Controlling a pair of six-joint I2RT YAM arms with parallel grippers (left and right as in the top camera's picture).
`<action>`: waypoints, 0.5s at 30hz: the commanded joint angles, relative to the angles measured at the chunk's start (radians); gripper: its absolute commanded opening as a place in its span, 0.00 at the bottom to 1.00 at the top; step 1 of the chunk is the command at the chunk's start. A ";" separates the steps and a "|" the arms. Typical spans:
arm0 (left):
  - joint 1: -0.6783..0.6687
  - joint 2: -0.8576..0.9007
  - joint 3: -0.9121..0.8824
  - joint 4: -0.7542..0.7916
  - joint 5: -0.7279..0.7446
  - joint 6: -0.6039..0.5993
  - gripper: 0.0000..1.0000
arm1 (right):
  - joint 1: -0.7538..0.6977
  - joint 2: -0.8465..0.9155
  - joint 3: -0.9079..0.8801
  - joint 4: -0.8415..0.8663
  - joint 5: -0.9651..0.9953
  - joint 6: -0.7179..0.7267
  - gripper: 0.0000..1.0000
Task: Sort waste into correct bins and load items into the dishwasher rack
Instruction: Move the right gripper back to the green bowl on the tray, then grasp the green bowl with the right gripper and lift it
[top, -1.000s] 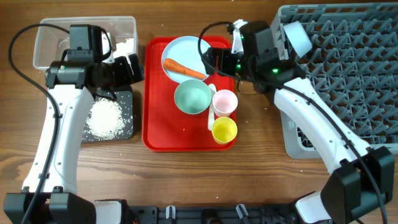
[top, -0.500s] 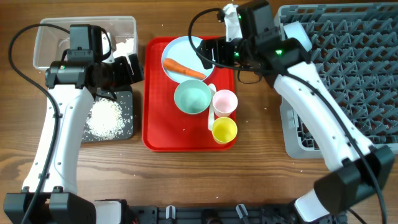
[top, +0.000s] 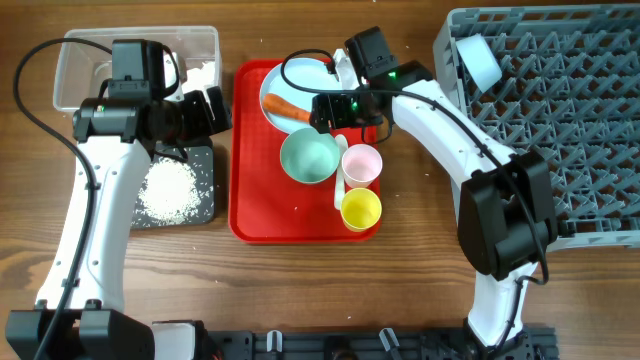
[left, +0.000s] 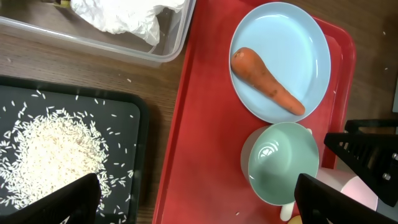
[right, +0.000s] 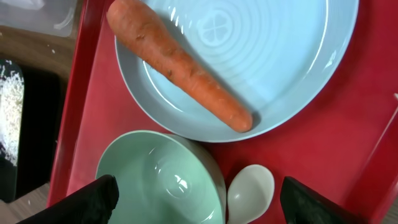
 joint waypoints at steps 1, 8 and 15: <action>0.006 0.006 0.007 0.002 -0.006 -0.002 1.00 | 0.016 0.017 -0.012 0.000 -0.028 -0.120 0.82; 0.006 0.006 0.007 0.002 -0.006 -0.002 1.00 | 0.028 0.055 -0.019 -0.006 -0.029 -0.226 0.73; 0.006 0.006 0.007 0.002 -0.006 -0.002 1.00 | 0.029 0.090 -0.026 -0.021 -0.054 -0.227 0.54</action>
